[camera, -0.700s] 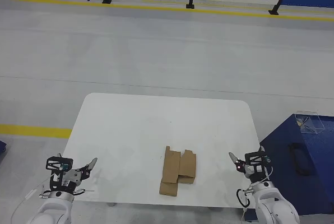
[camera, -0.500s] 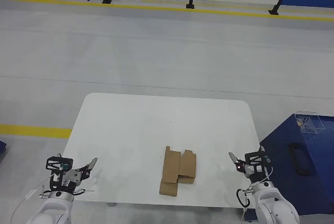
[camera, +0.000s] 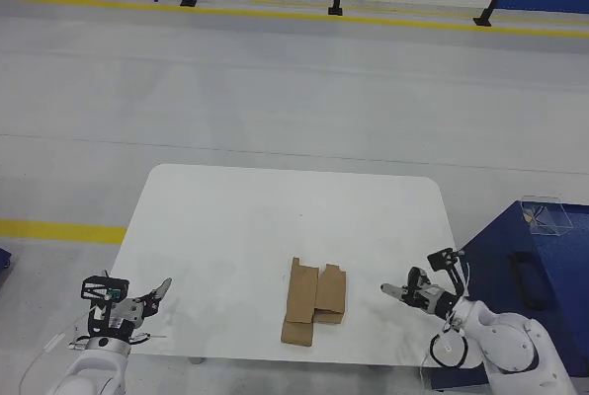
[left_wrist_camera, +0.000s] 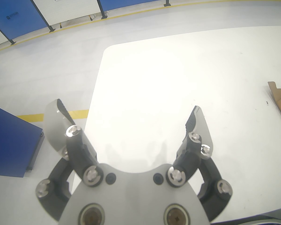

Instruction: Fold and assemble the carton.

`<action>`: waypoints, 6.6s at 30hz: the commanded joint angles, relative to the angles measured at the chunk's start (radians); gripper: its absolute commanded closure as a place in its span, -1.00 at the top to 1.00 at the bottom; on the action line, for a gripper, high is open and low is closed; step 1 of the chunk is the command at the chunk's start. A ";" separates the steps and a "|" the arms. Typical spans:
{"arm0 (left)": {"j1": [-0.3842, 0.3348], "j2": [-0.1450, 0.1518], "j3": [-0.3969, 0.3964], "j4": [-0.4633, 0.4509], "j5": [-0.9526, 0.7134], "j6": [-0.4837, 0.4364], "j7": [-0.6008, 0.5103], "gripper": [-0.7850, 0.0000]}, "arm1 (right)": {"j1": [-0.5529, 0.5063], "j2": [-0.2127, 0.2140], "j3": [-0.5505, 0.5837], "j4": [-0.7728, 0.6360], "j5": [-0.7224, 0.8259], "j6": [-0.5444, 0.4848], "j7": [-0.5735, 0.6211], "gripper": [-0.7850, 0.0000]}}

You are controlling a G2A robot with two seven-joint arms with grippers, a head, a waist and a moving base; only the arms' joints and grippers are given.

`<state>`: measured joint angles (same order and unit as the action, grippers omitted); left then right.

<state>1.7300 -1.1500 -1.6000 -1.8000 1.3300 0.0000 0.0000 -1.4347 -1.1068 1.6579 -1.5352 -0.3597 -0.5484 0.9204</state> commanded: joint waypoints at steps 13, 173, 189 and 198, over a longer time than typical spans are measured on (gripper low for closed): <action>0.000 0.000 0.000 0.000 0.000 0.000 0.000 1.00 | 0.404 -0.032 -0.360 0.560 0.414 0.006 0.354 0.82; 0.000 0.000 0.000 0.000 0.000 0.000 0.000 1.00 | 0.430 0.031 -0.419 -0.017 1.213 -0.072 0.279 -1.00; 0.000 0.000 0.000 0.000 0.000 0.000 0.000 1.00 | 0.416 0.043 -0.328 -0.086 1.042 -0.132 0.219 -1.00; 0.000 0.000 0.000 0.000 0.000 0.000 0.000 1.00 | 0.244 0.050 0.101 -0.508 -0.001 -0.253 -0.303 -1.00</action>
<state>1.7300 -1.1500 -1.6000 -1.8000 1.3300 0.0000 0.0000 -1.1492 -1.0508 1.7241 -1.9679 -0.1763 -0.8078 0.7294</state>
